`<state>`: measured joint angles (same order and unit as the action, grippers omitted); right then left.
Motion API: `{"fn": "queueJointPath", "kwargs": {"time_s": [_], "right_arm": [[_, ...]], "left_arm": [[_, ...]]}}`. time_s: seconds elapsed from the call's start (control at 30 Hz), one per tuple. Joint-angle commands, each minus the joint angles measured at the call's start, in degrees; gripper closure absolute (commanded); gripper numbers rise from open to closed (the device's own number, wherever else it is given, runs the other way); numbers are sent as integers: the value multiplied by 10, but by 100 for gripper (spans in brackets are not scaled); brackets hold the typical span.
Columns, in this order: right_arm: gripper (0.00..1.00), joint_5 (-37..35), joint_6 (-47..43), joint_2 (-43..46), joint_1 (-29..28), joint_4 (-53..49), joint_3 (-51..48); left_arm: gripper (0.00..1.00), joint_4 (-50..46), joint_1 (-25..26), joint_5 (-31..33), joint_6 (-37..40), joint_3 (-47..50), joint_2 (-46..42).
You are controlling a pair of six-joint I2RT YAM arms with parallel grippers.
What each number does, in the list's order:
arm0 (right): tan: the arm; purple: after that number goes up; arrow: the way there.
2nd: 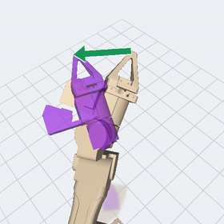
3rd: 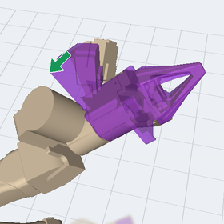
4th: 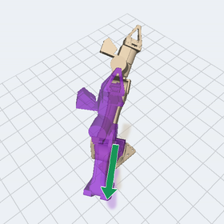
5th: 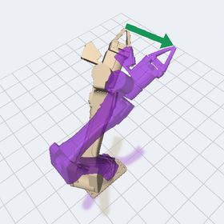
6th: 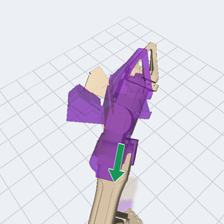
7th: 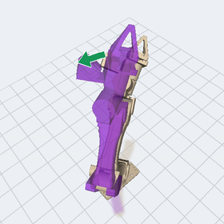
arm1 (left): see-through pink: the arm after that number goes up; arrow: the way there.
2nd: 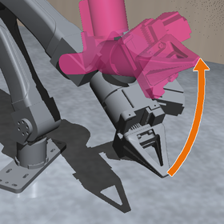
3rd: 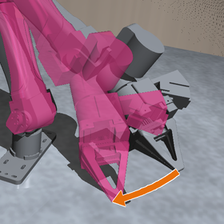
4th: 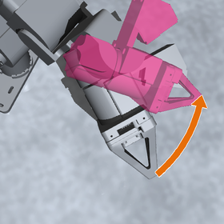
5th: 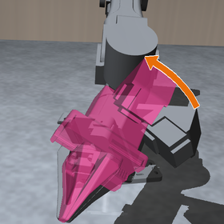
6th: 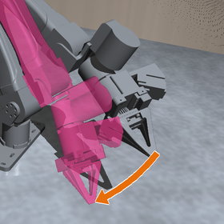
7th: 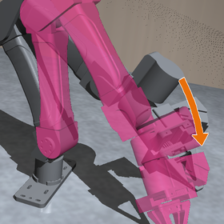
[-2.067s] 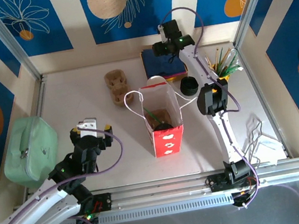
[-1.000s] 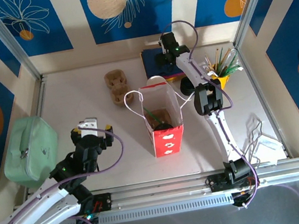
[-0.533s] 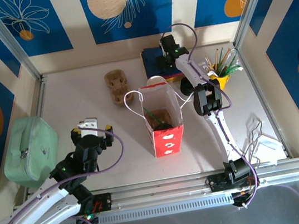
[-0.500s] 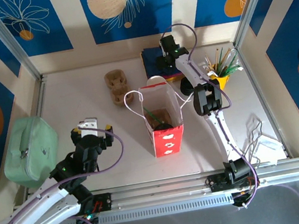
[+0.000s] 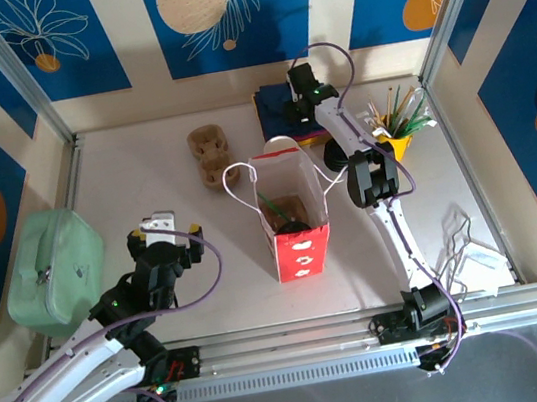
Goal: Pack the takeout coffee
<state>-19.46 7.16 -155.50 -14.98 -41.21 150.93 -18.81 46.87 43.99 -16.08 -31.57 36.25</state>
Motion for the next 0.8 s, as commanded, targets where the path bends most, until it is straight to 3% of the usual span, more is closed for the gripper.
{"fn": "queueJointPath", "kwargs": {"time_s": [0.0,0.77], "right_arm": [[50,32,19,14,5,-33,2],[72,80,40,66,23,-43,21]], "left_arm": [[1,20,-5,1,6,-13,1],[1,13,-5,6,2,-8,-12]]}}
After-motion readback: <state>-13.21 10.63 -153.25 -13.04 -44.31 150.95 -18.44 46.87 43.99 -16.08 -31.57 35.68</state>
